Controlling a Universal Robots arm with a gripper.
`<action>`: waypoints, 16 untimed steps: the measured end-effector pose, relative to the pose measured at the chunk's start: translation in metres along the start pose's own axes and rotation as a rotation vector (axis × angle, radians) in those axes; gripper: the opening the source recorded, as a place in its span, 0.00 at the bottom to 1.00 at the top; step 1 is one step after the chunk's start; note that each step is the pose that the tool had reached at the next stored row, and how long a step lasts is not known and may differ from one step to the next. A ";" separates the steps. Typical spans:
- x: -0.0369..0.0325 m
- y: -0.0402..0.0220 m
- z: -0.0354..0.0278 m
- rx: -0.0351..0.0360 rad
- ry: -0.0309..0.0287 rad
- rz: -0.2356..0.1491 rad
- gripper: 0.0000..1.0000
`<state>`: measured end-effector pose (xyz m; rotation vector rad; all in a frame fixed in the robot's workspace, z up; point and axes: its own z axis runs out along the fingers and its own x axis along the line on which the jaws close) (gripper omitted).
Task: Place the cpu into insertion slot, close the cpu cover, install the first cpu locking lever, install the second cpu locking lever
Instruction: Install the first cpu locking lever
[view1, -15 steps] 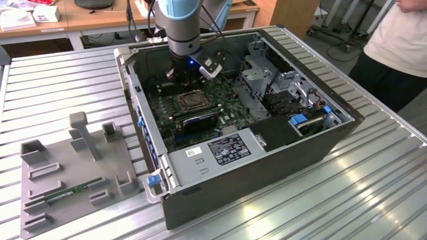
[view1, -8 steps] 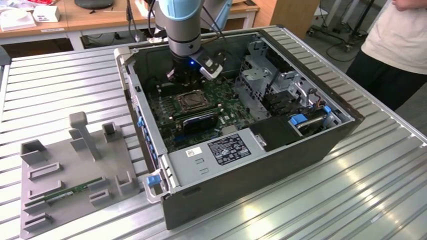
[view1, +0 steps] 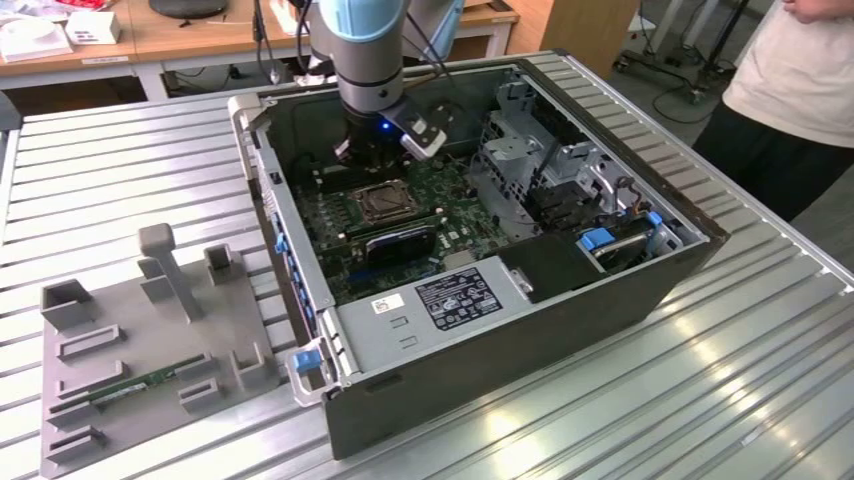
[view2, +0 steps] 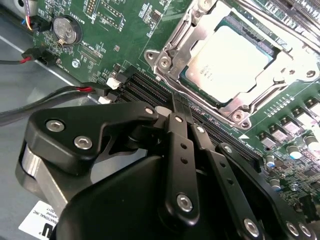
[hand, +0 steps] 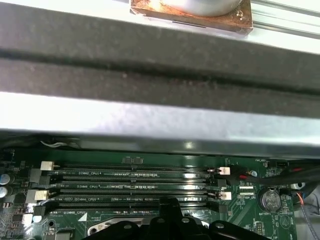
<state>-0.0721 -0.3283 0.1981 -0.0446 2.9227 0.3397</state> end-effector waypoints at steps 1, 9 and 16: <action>-0.0005 -0.0003 0.0000 0.0000 0.0000 0.000 0.11; -0.0051 -0.0010 0.0013 0.0000 0.0000 0.000 0.11; -0.0072 -0.0014 0.0028 0.0003 0.0001 0.000 0.11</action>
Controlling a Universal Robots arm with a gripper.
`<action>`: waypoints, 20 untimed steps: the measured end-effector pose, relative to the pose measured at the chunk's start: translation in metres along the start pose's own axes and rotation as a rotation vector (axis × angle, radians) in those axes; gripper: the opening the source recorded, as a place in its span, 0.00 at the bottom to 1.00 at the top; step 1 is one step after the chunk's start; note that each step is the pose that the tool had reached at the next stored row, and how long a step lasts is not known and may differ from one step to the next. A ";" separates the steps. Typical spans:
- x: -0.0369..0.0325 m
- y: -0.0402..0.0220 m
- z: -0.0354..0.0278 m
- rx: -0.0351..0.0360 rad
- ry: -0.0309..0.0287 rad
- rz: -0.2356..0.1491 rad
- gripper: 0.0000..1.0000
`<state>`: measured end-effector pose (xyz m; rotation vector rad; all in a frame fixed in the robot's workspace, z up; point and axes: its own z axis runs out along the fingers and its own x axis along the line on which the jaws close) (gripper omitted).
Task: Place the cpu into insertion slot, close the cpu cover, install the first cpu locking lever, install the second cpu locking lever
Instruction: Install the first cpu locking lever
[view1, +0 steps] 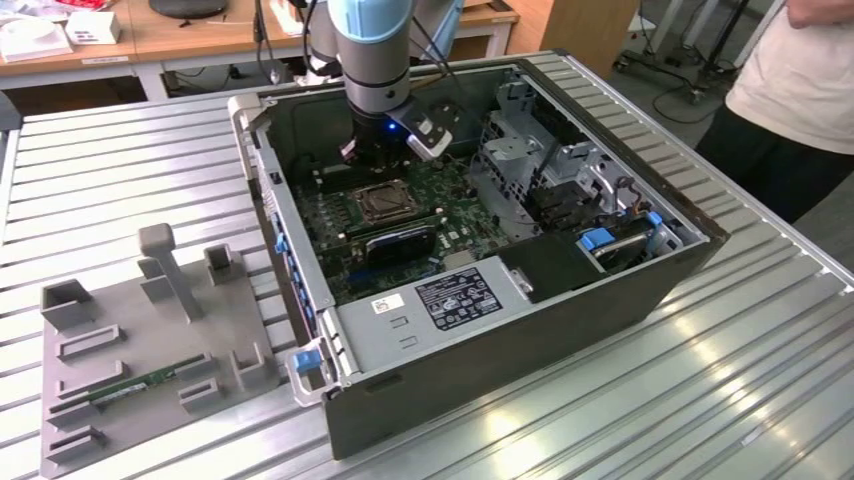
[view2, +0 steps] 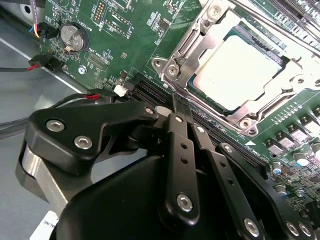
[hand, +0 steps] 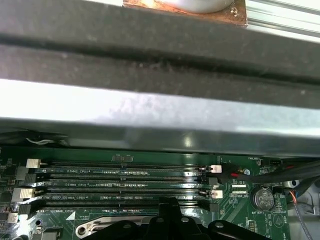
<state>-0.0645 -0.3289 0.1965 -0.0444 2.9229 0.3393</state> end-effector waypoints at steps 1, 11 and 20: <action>0.0000 0.0000 0.0000 0.0000 0.0000 0.000 0.11; -0.0019 -0.0011 0.0047 -0.0002 0.0001 0.000 0.11; -0.0044 0.0002 -0.0005 -0.0006 -0.0002 0.000 0.11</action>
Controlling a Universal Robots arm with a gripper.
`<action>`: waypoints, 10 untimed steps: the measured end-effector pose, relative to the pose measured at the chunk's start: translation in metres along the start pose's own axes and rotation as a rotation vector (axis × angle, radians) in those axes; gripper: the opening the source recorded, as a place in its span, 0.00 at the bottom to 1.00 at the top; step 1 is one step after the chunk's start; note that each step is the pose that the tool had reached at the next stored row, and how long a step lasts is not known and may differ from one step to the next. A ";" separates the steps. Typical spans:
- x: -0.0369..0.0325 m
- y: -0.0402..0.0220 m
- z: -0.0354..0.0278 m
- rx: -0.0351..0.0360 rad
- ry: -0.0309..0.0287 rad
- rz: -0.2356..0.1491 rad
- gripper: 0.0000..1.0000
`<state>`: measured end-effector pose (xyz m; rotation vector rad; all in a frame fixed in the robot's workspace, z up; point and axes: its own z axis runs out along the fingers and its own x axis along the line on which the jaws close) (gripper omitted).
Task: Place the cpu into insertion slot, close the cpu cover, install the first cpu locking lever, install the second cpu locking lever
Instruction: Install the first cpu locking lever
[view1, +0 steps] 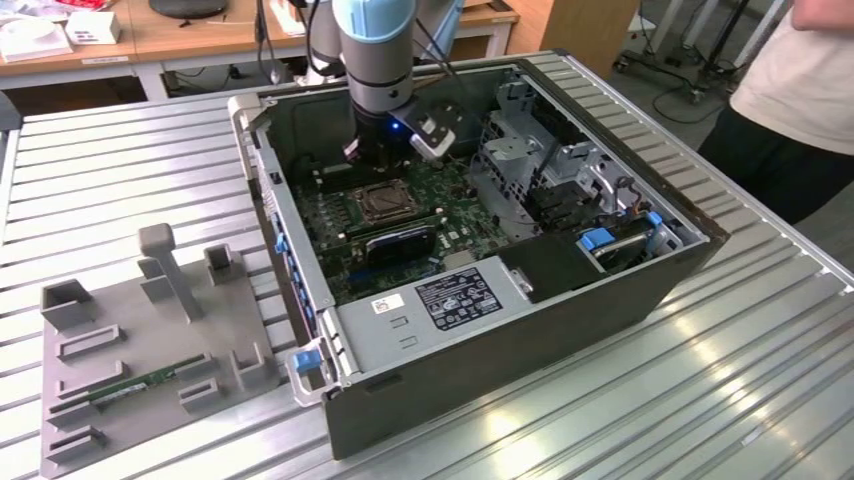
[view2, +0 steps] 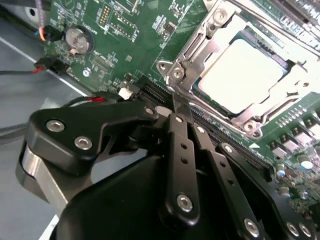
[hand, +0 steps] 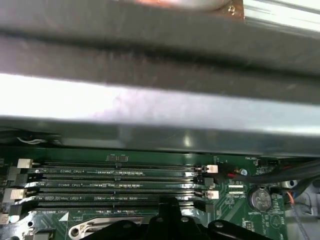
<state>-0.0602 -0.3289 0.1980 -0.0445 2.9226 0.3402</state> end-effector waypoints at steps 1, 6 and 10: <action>-0.0005 0.0005 -0.0022 0.0001 0.0000 0.000 0.11; -0.0026 0.0030 -0.0127 0.0001 0.0001 0.000 0.11; -0.0044 0.0049 -0.0211 0.0001 0.0001 0.000 0.11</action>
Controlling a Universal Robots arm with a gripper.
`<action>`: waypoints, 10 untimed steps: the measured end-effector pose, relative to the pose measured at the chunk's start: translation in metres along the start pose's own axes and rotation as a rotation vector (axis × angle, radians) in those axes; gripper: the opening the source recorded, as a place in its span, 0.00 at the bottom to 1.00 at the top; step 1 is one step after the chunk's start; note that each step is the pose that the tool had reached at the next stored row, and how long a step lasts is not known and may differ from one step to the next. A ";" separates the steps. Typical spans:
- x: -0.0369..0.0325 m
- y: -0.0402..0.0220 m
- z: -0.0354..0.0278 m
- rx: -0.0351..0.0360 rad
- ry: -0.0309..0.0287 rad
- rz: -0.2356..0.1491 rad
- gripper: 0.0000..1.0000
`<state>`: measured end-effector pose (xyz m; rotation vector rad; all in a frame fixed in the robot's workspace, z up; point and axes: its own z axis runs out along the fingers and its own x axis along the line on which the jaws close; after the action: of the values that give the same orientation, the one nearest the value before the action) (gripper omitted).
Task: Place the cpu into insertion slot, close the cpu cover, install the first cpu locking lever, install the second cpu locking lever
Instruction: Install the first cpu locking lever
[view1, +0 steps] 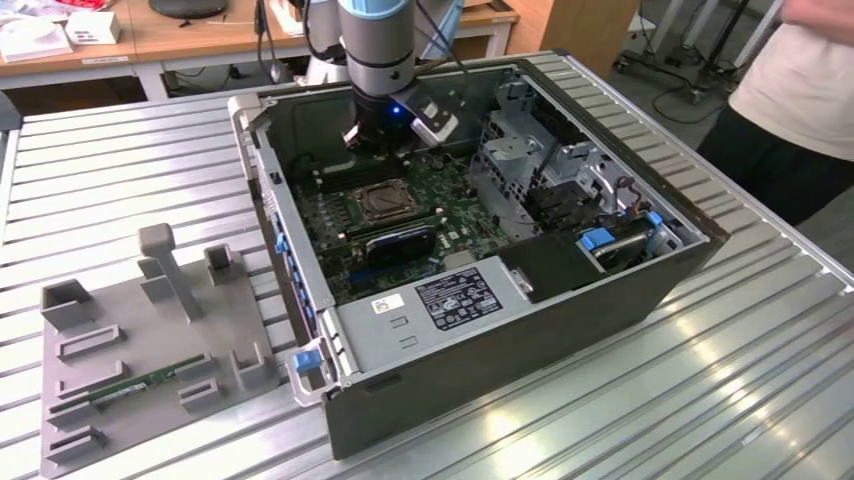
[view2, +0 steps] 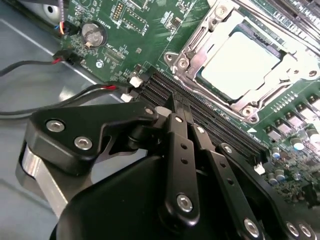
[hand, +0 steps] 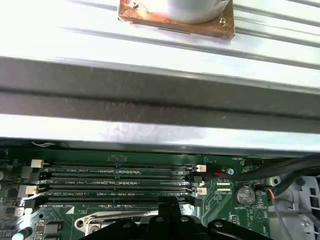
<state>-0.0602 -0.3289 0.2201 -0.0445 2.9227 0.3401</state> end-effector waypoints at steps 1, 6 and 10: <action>-0.0002 0.0002 -0.0007 0.0000 0.0000 0.000 0.11; -0.0002 0.0002 -0.0007 0.0004 0.0000 0.000 0.11; -0.0004 0.0002 -0.0007 0.0337 0.0073 -0.005 0.11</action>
<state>-0.0600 -0.3289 0.2209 -0.0488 2.9341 0.2903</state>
